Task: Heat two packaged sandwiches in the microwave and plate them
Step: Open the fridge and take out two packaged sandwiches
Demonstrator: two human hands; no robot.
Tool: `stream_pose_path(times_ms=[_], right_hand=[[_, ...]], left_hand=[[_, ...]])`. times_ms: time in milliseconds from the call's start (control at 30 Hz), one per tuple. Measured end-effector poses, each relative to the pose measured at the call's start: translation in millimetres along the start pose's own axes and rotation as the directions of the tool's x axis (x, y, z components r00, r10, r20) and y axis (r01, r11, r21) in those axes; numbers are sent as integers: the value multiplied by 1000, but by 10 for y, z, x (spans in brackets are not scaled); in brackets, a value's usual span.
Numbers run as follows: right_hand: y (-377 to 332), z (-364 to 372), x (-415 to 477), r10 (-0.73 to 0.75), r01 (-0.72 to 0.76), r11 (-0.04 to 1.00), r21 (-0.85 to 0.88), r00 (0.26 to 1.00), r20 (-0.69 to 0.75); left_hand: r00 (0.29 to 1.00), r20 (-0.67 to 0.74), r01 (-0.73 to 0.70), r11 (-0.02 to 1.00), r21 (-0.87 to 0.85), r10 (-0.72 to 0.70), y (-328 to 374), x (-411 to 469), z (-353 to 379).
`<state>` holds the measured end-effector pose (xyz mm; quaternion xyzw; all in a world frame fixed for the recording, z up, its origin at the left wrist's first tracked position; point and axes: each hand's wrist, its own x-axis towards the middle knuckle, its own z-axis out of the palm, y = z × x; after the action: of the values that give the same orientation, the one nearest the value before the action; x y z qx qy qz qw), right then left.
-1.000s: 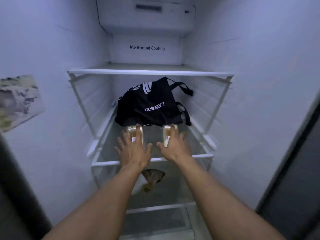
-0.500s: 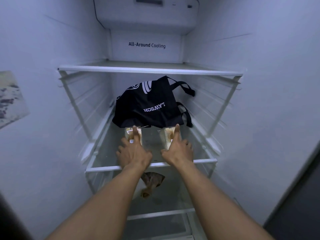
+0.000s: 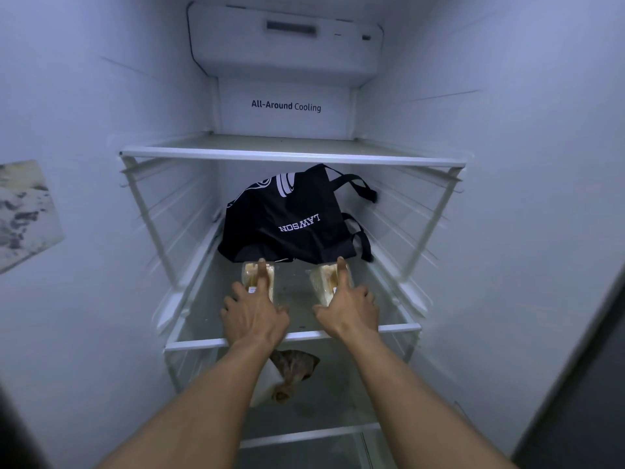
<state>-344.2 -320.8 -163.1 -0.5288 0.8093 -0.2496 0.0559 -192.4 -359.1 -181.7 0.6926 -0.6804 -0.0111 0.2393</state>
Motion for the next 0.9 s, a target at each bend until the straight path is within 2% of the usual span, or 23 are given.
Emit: stream_pose_path(times_ms=[333, 533, 900], right_hand=[[24, -300, -234, -11, 11, 1000, -14, 998, -54], [35, -715, -559, -37, 39, 999, 19, 993, -110], [32, -1483, -1432, -25, 27, 1000, 16, 993, -112]], left_hand=[[1000, -23, -19, 999, -34, 18, 39, -204, -223], [995, -78, -59, 997, -50, 55, 181, -503, -654], [988, -134, -84, 996, -29, 79, 211, -1376, -1449]])
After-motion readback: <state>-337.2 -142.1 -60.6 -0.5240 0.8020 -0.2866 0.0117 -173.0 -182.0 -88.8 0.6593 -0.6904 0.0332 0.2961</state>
